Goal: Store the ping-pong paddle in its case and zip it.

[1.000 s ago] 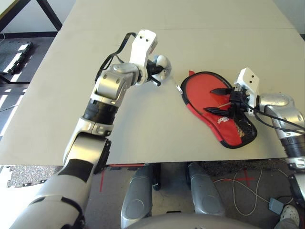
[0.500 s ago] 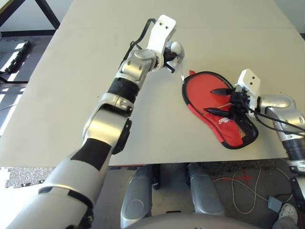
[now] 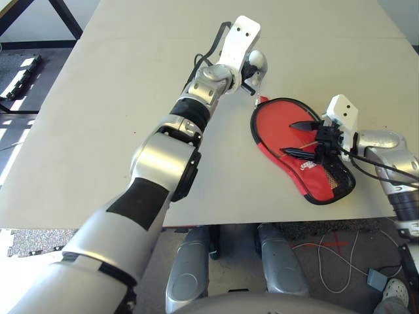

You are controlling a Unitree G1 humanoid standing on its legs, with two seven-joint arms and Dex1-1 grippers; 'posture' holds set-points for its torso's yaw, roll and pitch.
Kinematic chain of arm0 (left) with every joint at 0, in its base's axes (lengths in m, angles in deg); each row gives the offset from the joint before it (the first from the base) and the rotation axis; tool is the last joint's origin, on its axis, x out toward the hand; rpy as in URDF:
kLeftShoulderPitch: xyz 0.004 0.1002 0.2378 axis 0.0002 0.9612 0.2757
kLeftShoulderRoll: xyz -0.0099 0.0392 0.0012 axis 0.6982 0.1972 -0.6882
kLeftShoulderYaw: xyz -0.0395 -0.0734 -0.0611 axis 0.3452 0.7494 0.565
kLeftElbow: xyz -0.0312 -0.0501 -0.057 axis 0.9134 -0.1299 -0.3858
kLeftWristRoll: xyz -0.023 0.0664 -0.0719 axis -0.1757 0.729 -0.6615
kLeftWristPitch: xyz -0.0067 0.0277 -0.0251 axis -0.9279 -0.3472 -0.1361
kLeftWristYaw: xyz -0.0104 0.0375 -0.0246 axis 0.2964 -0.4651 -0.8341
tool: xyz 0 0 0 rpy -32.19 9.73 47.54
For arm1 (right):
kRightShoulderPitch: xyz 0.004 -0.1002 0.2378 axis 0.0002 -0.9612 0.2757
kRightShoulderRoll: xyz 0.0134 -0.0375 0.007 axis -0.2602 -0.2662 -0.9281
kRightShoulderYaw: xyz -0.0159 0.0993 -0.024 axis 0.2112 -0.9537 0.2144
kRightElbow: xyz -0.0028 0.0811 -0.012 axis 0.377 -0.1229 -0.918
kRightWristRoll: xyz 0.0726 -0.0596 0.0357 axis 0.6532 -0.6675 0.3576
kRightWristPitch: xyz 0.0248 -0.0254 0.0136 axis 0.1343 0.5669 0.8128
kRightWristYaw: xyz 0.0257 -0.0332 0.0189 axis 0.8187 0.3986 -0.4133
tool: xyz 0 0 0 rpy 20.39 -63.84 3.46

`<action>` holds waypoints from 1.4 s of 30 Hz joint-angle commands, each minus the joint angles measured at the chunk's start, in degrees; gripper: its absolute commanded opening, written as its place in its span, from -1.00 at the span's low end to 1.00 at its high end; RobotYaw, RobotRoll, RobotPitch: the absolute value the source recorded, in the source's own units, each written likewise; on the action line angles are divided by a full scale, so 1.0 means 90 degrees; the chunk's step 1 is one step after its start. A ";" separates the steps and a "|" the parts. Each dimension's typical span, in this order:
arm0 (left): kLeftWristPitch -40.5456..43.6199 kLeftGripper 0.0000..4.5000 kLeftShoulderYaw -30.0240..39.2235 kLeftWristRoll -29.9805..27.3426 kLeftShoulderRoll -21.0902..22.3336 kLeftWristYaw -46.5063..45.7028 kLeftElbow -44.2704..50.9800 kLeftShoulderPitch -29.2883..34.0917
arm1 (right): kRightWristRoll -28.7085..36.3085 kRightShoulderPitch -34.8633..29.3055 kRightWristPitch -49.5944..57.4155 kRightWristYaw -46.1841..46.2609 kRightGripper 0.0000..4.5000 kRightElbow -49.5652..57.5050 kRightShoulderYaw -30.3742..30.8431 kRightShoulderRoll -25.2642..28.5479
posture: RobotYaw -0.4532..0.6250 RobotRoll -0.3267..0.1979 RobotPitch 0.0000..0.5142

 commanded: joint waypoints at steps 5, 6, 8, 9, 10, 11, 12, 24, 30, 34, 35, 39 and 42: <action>-0.0410 -0.94 0.0229 0.0093 -0.0211 -0.0268 -0.0144 -0.0307 | -0.0241 -0.0429 0.0388 0.0096 1.00 -0.0235 0.0311 -0.0035 | -0.35 0.25 0.10; -0.0411 -0.94 0.0222 0.0098 -0.0246 -0.0181 -0.0132 -0.0339 | -0.0243 -0.0443 0.0384 0.0100 1.00 -0.0231 0.0309 -0.0034 | -0.35 0.25 0.10; -0.0404 -0.94 0.0194 0.0111 -0.0343 0.0088 -0.0078 -0.0392 | -0.0246 -0.0461 0.0387 0.0104 1.00 -0.0213 0.0302 -0.0032 | -0.35 0.25 0.09; -0.0375 -0.94 0.0190 0.0108 -0.0391 0.0237 -0.0052 -0.0404 | -0.0245 -0.0462 0.0392 0.0106 1.00 -0.0209 0.0299 -0.0034 | -0.35 0.25 0.09; -0.0329 -0.94 0.0186 0.0092 -0.0451 0.0431 -0.0017 -0.0413 | -0.0246 -0.0463 0.0390 0.0106 1.00 -0.0212 0.0296 -0.0034 | -0.35 0.25 0.10; -0.0295 -0.94 0.0190 0.0083 -0.0489 0.0559 0.0004 -0.0417 | -0.0246 -0.0467 0.0388 0.0106 1.00 -0.0211 0.0294 -0.0032 | -0.35 0.25 0.10; -0.0268 -0.94 0.0193 0.0072 -0.0532 0.0685 0.0032 -0.0419 | -0.0246 -0.0470 0.0387 0.0105 1.00 -0.0209 0.0291 -0.0030 | -0.34 0.25 0.10; 0.0375 -0.79 -0.0075 0.0028 -0.1230 0.1727 0.0937 0.0145 | -0.0280 -0.0393 0.0351 0.0117 1.00 -0.0309 0.0359 -0.0133 | -0.31 0.25 0.12; 0.0682 0.09 -0.0030 -0.0074 -0.1167 0.1832 0.1359 0.0269 | -0.0293 -0.0367 0.0342 0.0110 1.00 -0.0361 0.0369 -0.0152 | -0.30 0.25 0.13; 0.0859 0.67 0.0008 -0.0155 -0.1062 0.1841 0.1631 0.0264 | -0.0296 -0.0374 0.0351 0.0113 1.00 -0.0352 0.0378 -0.0164 | -0.29 0.25 0.13; 0.0924 0.81 0.0008 -0.0177 -0.1031 0.1872 0.1728 0.0265 | -0.0296 -0.0375 0.0352 0.0114 1.00 -0.0350 0.0381 -0.0169 | -0.29 0.25 0.13; 0.1202 0.97 -0.0017 -0.0283 -0.0917 0.1992 0.2187 0.0320 | -0.0302 -0.0370 0.0350 0.0113 1.00 -0.0363 0.0387 -0.0185 | -0.29 0.25 0.13; 0.1419 0.97 -0.0024 -0.0353 -0.0795 0.2040 0.2581 0.0388 | -0.0306 -0.0372 0.0350 0.0109 1.00 -0.0363 0.0392 -0.0185 | -0.28 0.25 0.14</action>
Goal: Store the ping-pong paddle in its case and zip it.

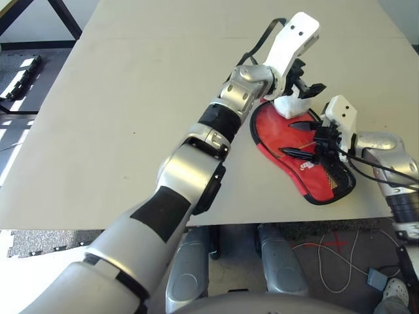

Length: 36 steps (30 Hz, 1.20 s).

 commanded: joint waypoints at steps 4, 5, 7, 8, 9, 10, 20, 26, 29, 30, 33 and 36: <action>0.0685 0.97 -0.0058 -0.0131 0.0473 0.0272 0.1161 0.0288 | -0.0302 -0.0349 0.0306 -0.0008 1.00 -0.0419 0.0430 -0.0048 | -0.27 0.25 0.15; 0.0820 0.97 -0.0081 -0.0133 0.0605 0.0332 0.1409 0.0365 | -0.0301 -0.0356 0.0308 -0.0009 1.00 -0.0416 0.0430 -0.0044 | -0.27 0.25 0.16; 0.1113 0.97 -0.0148 -0.0119 0.0924 0.0459 0.1992 0.0587 | -0.0299 -0.0369 0.0309 -0.0008 1.00 -0.0411 0.0429 -0.0035 | -0.27 0.25 0.16; 0.1281 0.97 -0.0188 -0.0114 0.1107 0.0525 0.2331 0.0733 | -0.0297 -0.0375 0.0311 -0.0007 1.00 -0.0405 0.0428 -0.0031 | -0.27 0.25 0.16; 0.1460 0.97 -0.0213 -0.0120 0.1265 0.0562 0.2644 0.0870 | -0.0295 -0.0377 0.0313 -0.0007 1.00 -0.0403 0.0426 -0.0028 | -0.27 0.25 0.16; 0.1642 0.97 -0.0230 -0.0133 0.1399 0.0583 0.2929 0.1000 | -0.0293 -0.0381 0.0314 -0.0006 1.00 -0.0401 0.0423 -0.0025 | -0.26 0.25 0.16; 0.3480 0.97 -0.0660 -0.0594 0.3041 0.1293 0.6441 0.2954 | -0.0304 -0.0339 0.0284 -0.0030 1.00 -0.0501 0.0413 -0.0003 | -0.23 0.25 0.17; 0.3850 0.97 -0.0933 -0.0798 0.3340 0.1171 0.7411 0.3782 | -0.0337 -0.0248 0.0238 -0.0018 1.00 -0.0650 0.0442 -0.0052 | -0.22 0.25 0.18; 0.3774 0.97 -0.1144 -0.0797 0.3314 0.1016 0.7602 0.4154 | -0.0352 -0.0200 0.0207 -0.0002 1.00 -0.0732 0.0456 -0.0086 | -0.21 0.25 0.18; 0.3731 0.97 -0.1219 -0.0805 0.3269 0.0963 0.7640 0.4285 | -0.0353 -0.0191 0.0201 0.0005 1.00 -0.0749 0.0457 -0.0094 | -0.21 0.25 0.17; 0.3670 0.97 -0.1352 -0.0823 0.3063 0.0743 0.7641 0.4532 | -0.0356 -0.0182 0.0203 0.0026 1.00 -0.0763 0.0453 -0.0104 | -0.22 0.25 0.17; 0.3522 0.97 -0.1453 -0.0784 0.2814 0.0529 0.7466 0.4598 | -0.0361 -0.0182 0.0207 0.0040 1.00 -0.0772 0.0445 -0.0097 | -0.22 0.25 0.16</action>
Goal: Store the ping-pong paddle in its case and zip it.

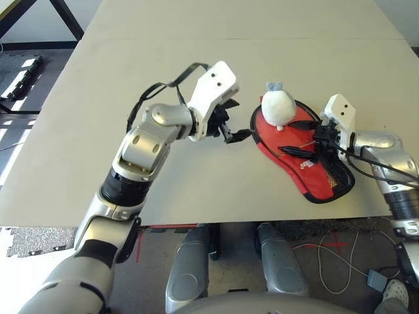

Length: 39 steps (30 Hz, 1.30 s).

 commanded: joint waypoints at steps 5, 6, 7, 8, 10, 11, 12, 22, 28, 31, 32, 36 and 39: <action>-0.0453 0.97 -0.0351 0.0077 -0.0491 -0.0382 -0.0491 0.0071 | -0.0368 -0.0324 0.0238 0.0057 1.00 -0.0503 0.0391 -0.0055 | -0.23 0.25 0.14; -0.0473 0.97 -0.0373 0.0075 -0.0555 -0.0420 -0.0562 0.0059 | -0.0368 -0.0326 0.0240 0.0061 1.00 -0.0501 0.0387 -0.0054 | -0.23 0.25 0.14; -0.0498 0.97 -0.0411 0.0083 -0.0605 -0.0444 -0.0638 0.0042 | -0.0367 -0.0331 0.0242 0.0066 1.00 -0.0497 0.0381 -0.0049 | -0.23 0.25 0.14; -0.0542 0.97 -0.0466 0.0105 -0.0659 -0.0465 -0.0743 0.0023 | -0.0365 -0.0339 0.0246 0.0074 1.00 -0.0491 0.0372 -0.0043 | -0.23 0.25 0.14; -0.0605 0.97 -0.0550 0.0139 -0.0734 -0.0482 -0.0918 -0.0009 | -0.0362 -0.0351 0.0252 0.0085 1.00 -0.0480 0.0358 -0.0033 | -0.23 0.25 0.14; -0.0657 0.97 -0.0584 0.0160 -0.0777 -0.0501 -0.1034 -0.0036 | -0.0359 -0.0353 0.0255 0.0089 1.00 -0.0485 0.0350 -0.0030 | -0.25 0.25 0.13; -0.0697 0.97 -0.0603 0.0173 -0.0802 -0.0513 -0.1114 -0.0057 | -0.0358 -0.0350 0.0256 0.0091 1.00 -0.0491 0.0346 -0.0030 | -0.25 0.25 0.13; -0.1247 0.97 -0.0739 0.0322 -0.1118 -0.0500 -0.2060 -0.0334 | -0.0333 -0.0332 0.0300 0.0073 1.00 -0.0477 0.0312 0.0022 | -0.27 0.25 0.11; -0.1465 0.97 -0.0846 0.0454 -0.1268 -0.0458 -0.2424 -0.0394 | -0.0307 -0.0360 0.0329 0.0040 1.00 -0.0415 0.0277 0.0101 | -0.28 0.25 0.12; -0.1420 0.97 -0.0918 0.0522 -0.1345 -0.0487 -0.2618 -0.0448 | -0.0193 -0.0315 0.0331 -0.0114 1.00 -0.0361 0.0157 0.0252 | -0.28 0.25 0.13; -0.1411 0.97 -0.0930 0.0551 -0.1376 -0.0495 -0.2687 -0.0466 | -0.0096 -0.0266 0.0392 -0.0196 1.00 -0.0358 0.0070 0.0317 | -0.28 0.25 0.13; -0.1354 0.97 -0.0921 0.0633 -0.1459 -0.0505 -0.2838 -0.0509 | 0.0239 -0.0155 0.0522 -0.0700 1.00 -0.0303 -0.0201 0.0682 | -0.28 0.25 0.13; -0.1267 0.97 -0.0921 0.0688 -0.1479 -0.0500 -0.2876 -0.0534 | 0.0597 -0.0055 0.0740 -0.1263 1.00 -0.0296 -0.0480 0.1104 | -0.29 0.25 0.14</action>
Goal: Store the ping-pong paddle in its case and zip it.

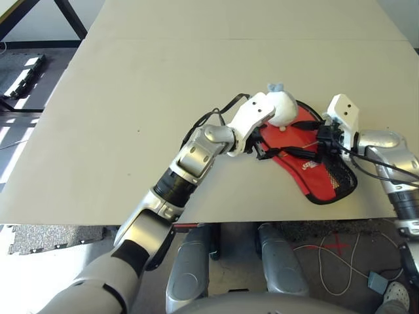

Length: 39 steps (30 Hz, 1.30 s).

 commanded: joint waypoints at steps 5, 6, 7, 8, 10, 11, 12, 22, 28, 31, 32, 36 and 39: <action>0.0259 0.97 -0.0163 0.0121 -0.0012 0.0033 -0.0161 0.0075 | 0.0366 0.0306 0.0378 -0.0762 1.00 -0.0637 -0.0457 0.0686 | -0.29 0.25 0.15; 0.0288 0.97 -0.0174 0.0120 -0.0012 0.0043 -0.0148 0.0078 | 0.0323 0.0467 0.0322 -0.0733 1.00 -0.0862 -0.0509 0.0728 | -0.29 0.25 0.15; 0.0331 0.97 -0.0192 0.0122 -0.0009 0.0058 -0.0136 0.0079 | 0.0272 0.0613 0.0245 -0.0710 1.00 -0.1063 -0.0535 0.0749 | -0.29 0.25 0.15; 0.0354 0.97 -0.0214 0.0123 0.0000 0.0078 -0.0116 0.0087 | 0.0211 0.0764 0.0159 -0.0672 1.00 -0.1249 -0.0542 0.0750 | -0.29 0.25 0.15; 0.0387 0.97 -0.0249 0.0132 0.0021 0.0109 -0.0087 0.0097 | 0.0124 0.0990 0.0025 -0.0633 1.00 -0.1514 -0.0537 0.0727 | -0.29 0.25 0.15; 0.0428 0.97 -0.0266 0.0139 0.0034 0.0120 -0.0072 0.0099 | 0.0101 0.1101 -0.0033 -0.0615 1.00 -0.1634 -0.0540 0.0703 | -0.29 0.25 0.15; 0.0450 0.97 -0.0287 0.0146 0.0049 0.0136 -0.0045 0.0109 | 0.0088 0.1244 -0.0077 -0.0583 1.00 -0.1773 -0.0551 0.0667 | -0.29 0.25 0.15; 0.0673 0.97 -0.0456 0.0143 0.0223 0.0247 0.0211 0.0209 | 0.0081 0.2159 -0.0241 -0.0331 1.00 -0.2044 -0.0420 -0.0159 | -0.28 0.25 0.15; 0.0681 0.97 -0.0454 0.0138 0.0232 0.0237 0.0200 0.0203 | -0.0009 0.2454 0.0085 -0.0228 1.00 -0.2001 -0.0158 -0.0730 | -0.27 0.25 0.15; 0.0687 0.97 -0.0455 0.0138 0.0226 0.0227 0.0193 0.0205 | -0.0068 0.2547 0.0183 -0.0216 1.00 -0.2107 -0.0041 -0.0959 | -0.26 0.25 0.15; 0.0688 0.97 -0.0455 0.0140 0.0223 0.0221 0.0193 0.0206 | -0.0074 0.2556 0.0221 -0.0267 1.00 -0.2113 -0.0001 -0.1024 | -0.26 0.25 0.15; 0.0697 0.97 -0.0445 0.0145 0.0229 0.0199 0.0202 0.0219 | -0.0032 0.2563 0.0488 -0.0417 1.00 -0.2067 0.0089 -0.1220 | -0.24 0.25 0.16; 0.0710 0.97 -0.0424 0.0146 0.0245 0.0177 0.0215 0.0233 | -0.0027 0.2549 0.0601 -0.0592 1.00 -0.2041 0.0158 -0.1259 | -0.23 0.25 0.16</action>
